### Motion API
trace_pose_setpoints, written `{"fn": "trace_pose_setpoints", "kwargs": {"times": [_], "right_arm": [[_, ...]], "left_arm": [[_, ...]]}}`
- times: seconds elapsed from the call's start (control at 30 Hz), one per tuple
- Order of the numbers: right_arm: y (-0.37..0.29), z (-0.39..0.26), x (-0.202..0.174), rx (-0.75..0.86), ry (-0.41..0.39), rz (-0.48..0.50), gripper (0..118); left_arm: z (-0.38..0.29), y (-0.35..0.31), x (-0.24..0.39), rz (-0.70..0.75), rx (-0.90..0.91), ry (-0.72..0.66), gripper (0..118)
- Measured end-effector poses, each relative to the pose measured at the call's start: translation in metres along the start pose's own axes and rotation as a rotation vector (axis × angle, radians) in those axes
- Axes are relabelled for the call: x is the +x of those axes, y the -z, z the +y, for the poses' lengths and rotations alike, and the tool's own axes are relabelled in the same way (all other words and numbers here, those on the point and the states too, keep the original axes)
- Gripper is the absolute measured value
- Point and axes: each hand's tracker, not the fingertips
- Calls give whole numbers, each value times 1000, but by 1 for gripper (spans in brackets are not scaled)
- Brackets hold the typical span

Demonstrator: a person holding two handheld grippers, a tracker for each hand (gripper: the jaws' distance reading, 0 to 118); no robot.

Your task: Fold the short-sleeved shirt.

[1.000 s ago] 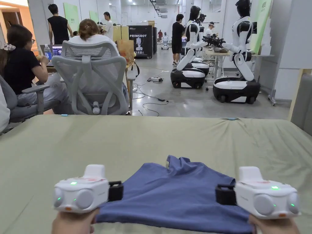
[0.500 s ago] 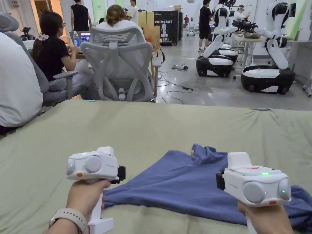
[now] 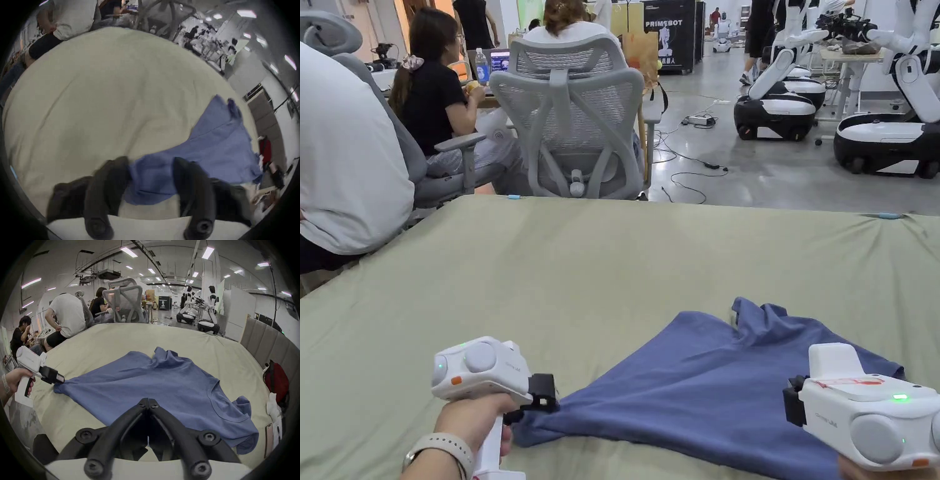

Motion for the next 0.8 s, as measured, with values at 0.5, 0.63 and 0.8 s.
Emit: {"fn": "trace_pose_setpoints", "kwargs": {"times": [0.5, 0.63, 0.8], "right_arm": [[77, 62, 125, -68, 52, -137, 0], [137, 91, 180, -122, 95, -141, 0], [214, 107, 188, -192, 39, 1, 69]], "left_arm": [[-8, -53, 15, 12, 260, 235, 0], [-11, -42, 16, -3, 279, 216, 0], [-7, -25, 15, -7, 269, 204, 0]]}}
